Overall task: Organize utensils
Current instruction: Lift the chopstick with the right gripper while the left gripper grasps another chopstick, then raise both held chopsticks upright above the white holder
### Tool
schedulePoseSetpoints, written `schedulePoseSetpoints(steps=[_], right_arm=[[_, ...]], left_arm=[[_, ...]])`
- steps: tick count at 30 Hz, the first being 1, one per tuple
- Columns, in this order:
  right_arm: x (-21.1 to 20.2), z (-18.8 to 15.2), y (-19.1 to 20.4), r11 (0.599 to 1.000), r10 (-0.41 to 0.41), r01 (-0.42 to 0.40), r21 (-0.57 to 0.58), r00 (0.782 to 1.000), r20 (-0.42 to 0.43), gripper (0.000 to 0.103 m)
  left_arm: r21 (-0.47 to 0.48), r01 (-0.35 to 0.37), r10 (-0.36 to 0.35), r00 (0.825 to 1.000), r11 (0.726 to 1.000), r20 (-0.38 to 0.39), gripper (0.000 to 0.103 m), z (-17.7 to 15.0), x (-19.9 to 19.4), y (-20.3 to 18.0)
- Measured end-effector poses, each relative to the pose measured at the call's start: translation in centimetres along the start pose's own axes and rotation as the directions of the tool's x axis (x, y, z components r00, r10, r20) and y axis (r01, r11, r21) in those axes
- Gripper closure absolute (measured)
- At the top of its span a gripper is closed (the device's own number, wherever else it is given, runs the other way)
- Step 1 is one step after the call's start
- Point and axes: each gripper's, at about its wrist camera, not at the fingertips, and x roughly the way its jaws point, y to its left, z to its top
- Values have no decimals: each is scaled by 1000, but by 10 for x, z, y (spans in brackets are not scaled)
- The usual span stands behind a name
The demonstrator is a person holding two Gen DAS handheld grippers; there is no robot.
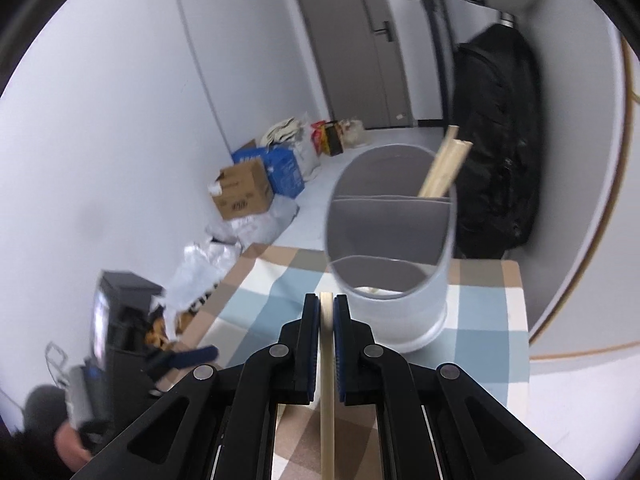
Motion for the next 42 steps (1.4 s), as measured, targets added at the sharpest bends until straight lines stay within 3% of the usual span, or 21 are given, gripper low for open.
schedulePoseSetpoints(steps=[4,9,12,14,20,23,35,42], right_arm=[[-7,2,-13,999,19,-20,44,1000,23,97],[-21,8,-27,993,61,-69,93,995,84,97],[-27,10,-30,993,60,-72,98,991,120,97],[-30,12,-33,992,60,-75,102,989,137,97],[-28,15,-32,993,70,-80,84,990,121,97],[-25,13,-27,994,90,-96,60,991,97,97],[-25,8,-20,995,90,-92,24,993,78,97],[-27,7,-14,997,80,-81,6,993,83,97]], left_arm=[[19,-26,27,999,999,-26,42,5,11,-11],[58,-59,61,997,997,-48,46,9,20,-22],[71,-82,87,994,994,-68,61,12,30,-24],[50,-62,67,993,997,-99,80,12,37,-20],[24,-22,24,995,999,-99,87,14,32,-19],[-13,18,-19,996,1000,-90,103,13,27,-15],[-148,174,-179,984,973,-20,103,14,1,-5],[-209,227,-226,974,951,26,103,24,1,15]])
